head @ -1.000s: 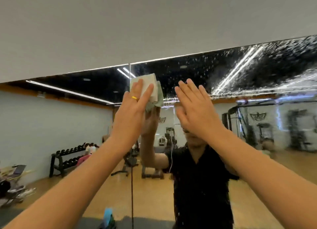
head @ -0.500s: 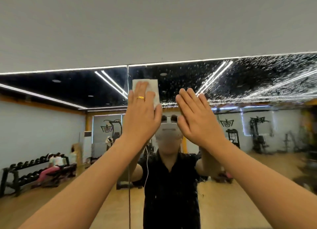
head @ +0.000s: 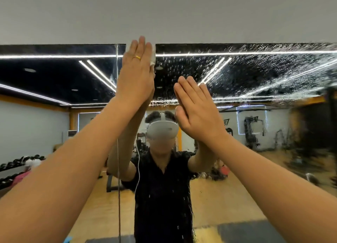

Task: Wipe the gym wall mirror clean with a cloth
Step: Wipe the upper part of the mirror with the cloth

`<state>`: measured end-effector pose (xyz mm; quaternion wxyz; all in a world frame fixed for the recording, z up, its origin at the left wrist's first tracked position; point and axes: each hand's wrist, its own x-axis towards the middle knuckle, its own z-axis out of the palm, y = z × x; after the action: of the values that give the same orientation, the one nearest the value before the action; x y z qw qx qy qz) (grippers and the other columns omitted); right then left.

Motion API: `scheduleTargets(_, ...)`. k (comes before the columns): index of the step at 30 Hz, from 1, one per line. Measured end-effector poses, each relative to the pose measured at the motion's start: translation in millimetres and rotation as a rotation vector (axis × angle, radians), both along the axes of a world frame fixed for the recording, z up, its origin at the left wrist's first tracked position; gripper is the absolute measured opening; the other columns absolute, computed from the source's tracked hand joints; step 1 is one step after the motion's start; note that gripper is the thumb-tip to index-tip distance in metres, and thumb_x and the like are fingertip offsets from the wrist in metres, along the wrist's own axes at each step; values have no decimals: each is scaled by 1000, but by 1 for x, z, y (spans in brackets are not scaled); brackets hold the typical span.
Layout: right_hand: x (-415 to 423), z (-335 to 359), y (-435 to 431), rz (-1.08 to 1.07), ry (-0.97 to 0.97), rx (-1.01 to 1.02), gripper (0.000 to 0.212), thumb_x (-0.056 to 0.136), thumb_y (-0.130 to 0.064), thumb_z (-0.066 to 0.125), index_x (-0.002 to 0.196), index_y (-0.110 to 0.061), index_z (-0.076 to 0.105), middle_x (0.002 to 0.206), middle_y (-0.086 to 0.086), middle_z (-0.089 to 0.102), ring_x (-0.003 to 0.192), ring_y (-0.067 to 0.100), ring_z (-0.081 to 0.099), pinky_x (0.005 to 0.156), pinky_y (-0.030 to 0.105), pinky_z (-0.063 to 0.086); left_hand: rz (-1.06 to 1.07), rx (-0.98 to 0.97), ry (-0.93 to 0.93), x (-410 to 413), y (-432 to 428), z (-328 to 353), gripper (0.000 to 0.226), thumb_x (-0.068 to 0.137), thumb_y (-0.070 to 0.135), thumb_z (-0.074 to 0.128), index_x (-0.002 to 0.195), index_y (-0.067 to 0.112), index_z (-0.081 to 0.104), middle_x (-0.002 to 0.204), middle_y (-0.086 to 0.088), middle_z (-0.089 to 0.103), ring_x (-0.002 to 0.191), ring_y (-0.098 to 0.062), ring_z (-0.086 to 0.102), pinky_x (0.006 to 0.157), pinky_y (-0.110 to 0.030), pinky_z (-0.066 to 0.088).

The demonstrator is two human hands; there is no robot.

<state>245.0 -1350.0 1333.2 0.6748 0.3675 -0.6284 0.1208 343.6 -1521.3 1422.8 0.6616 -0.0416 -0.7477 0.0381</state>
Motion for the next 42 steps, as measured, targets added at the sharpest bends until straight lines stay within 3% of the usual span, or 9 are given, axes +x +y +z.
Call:
scheduleTargets(8,-2,0,1,-5,19,-14,60,105,-34,34,160,-9,34,169,9,26,158,24,16,130,46,8,-78,15,-21,8,-6,-80,60,109,17,43,164,12,20,172,-9,14,159,-24,6,129,-49,14)
scheduleTargets(13,-1,-2,1,11,15,-19,60,104,-33,36,159,-8,35,168,9,27,158,24,17,130,46,9,1,32,-24,5,-4,-29,59,112,26,31,165,12,10,174,-9,3,160,-24,-1,129,-39,-1)
scheduleTargets(18,0,-3,0,13,27,-26,60,104,-32,37,159,-7,36,168,10,28,158,24,18,130,45,9,28,8,-19,1,-3,14,57,112,27,26,165,11,11,174,-9,3,160,-25,-1,128,-39,-2)
scheduleTargets(28,-1,-3,0,5,33,-38,60,103,-32,37,158,-8,37,167,10,29,157,25,20,130,45,9,-34,-99,-122,9,-20,-96,64,105,26,32,165,10,17,173,-7,9,160,-22,4,130,-42,3)
scheduleTargets(37,1,-4,0,11,32,-35,60,103,-32,36,158,-8,37,167,10,29,157,25,20,130,44,9,44,-117,-113,-1,11,17,58,112,26,26,166,11,9,174,-9,2,160,-26,-2,130,-45,2)
scheduleTargets(42,1,-4,0,8,27,-25,60,104,-32,37,159,-8,36,168,10,29,158,24,19,130,45,9,3,-86,-97,-1,12,-5,60,111,24,30,166,13,9,174,-7,2,160,-24,-3,126,-39,-4)
